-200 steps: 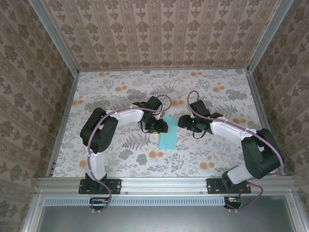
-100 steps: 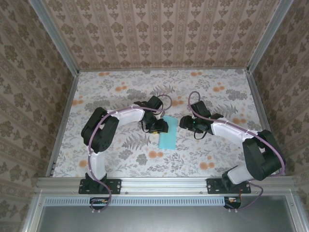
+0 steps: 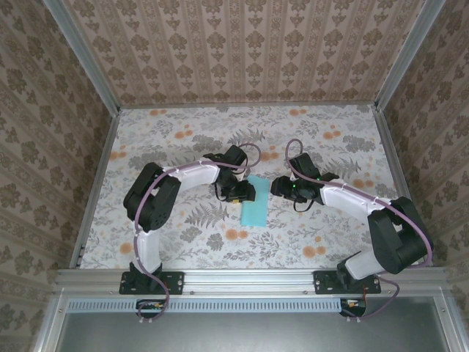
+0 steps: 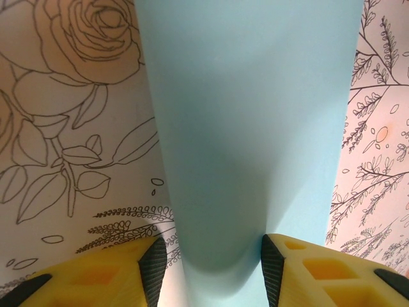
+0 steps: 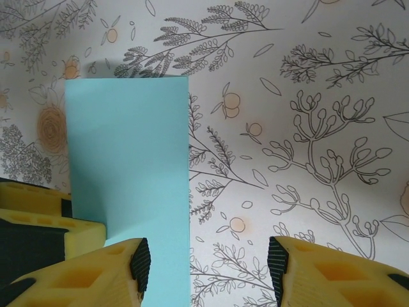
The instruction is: Fold a paper plane with a square sheet of paper (fold left side to right side)
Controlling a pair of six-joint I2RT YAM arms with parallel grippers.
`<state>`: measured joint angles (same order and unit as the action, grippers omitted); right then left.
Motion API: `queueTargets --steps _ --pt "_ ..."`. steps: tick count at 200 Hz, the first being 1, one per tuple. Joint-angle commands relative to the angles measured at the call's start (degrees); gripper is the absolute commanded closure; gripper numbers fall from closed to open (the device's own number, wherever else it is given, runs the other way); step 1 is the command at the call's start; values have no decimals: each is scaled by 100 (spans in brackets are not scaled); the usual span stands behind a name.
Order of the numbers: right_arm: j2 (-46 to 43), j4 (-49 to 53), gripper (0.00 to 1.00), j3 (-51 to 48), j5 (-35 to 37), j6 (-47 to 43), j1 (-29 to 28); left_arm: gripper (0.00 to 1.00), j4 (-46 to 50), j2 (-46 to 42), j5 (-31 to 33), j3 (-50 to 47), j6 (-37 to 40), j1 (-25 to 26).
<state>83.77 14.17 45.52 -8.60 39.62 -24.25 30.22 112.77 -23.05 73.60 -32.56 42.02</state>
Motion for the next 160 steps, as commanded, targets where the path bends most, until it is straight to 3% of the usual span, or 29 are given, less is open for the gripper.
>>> queueTargets --steps 1,50,160 --pt "133 -75 46 -54 -173 12 -1 52 142 351 195 -62 -73 91" --pt "228 -127 48 -8 -276 46 -36 52 168 342 220 -74 -69 96" --pt "-130 6 47 -96 227 73 -45 54 269 298 351 -82 -22 96"
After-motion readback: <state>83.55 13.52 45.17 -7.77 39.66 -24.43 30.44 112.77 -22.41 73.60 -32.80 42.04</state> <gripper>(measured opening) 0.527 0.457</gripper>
